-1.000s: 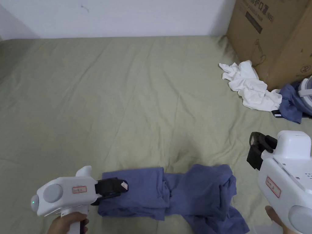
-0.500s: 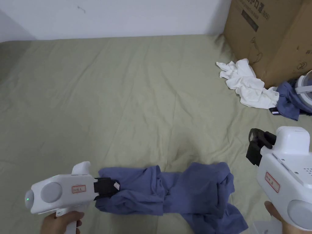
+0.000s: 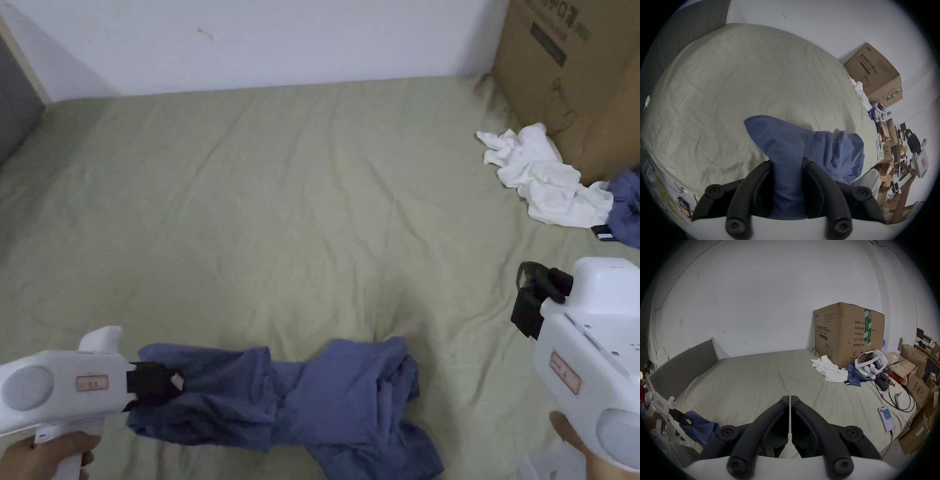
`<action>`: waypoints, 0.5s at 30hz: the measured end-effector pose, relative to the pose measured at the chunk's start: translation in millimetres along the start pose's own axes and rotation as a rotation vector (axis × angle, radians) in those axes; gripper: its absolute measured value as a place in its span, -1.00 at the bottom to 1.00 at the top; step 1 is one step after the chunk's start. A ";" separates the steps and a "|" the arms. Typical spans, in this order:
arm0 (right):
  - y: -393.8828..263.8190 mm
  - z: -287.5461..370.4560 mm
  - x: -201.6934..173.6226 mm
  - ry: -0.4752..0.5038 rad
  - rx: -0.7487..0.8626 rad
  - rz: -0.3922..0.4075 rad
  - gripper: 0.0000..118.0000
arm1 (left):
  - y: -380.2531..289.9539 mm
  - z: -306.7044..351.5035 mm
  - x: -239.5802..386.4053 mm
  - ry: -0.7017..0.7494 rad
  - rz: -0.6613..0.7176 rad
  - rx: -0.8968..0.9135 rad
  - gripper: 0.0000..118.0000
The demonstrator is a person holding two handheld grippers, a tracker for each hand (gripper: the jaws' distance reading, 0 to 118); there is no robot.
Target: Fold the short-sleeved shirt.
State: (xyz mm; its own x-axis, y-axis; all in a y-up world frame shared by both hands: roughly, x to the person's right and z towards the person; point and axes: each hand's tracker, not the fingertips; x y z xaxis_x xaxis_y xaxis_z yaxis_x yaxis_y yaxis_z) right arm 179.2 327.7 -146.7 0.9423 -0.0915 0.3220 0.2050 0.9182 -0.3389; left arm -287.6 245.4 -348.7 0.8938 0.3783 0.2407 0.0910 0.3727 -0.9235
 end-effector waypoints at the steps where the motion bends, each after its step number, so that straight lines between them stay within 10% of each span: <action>1: -1.3 0.2 -0.3 0.003 0.000 -0.006 -0.94 | 1.8 2.4 10.3 -0.008 -0.013 0.000 -0.48; 15: -4.9 15.3 19.3 -0.008 0.011 -0.028 -0.94 | 18.2 -58.8 183.5 -0.101 -0.285 -0.129 -0.48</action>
State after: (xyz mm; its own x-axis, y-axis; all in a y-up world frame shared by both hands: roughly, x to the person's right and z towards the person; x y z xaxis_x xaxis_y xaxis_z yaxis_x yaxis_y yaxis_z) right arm 192.3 327.3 -125.3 0.9342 -0.1143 0.3380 0.2283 0.9195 -0.3201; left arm -96.1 271.8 -338.8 0.7768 0.3586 0.5177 0.3921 0.3678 -0.8432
